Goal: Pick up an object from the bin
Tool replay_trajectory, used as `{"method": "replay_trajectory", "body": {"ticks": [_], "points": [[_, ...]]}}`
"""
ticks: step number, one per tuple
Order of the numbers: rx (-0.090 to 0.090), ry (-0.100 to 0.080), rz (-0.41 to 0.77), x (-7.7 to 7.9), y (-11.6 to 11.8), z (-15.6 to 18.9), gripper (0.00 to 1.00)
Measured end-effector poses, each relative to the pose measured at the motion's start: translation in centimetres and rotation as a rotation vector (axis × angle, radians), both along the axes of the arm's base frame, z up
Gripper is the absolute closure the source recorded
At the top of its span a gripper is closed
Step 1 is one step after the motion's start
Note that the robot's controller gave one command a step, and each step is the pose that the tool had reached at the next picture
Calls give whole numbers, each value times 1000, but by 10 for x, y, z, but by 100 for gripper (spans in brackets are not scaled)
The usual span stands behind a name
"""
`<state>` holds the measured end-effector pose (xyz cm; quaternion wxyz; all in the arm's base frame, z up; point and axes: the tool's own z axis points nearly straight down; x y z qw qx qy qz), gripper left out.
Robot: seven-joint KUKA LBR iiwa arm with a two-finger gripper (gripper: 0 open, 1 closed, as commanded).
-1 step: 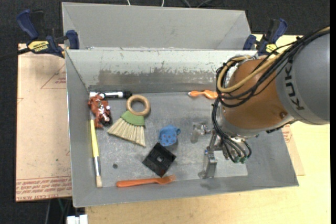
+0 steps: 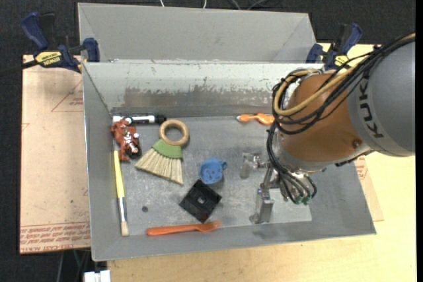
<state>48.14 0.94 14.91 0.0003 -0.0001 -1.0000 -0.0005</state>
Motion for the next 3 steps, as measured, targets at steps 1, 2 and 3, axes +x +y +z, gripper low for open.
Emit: {"method": "replay_trajectory", "body": {"ticks": [1,2,3], "points": [[1,-5,138,41,77,-66,0],[-2,-5,249,74,84,-24,0],[1,-1,298,79,79,-30,0]]}}
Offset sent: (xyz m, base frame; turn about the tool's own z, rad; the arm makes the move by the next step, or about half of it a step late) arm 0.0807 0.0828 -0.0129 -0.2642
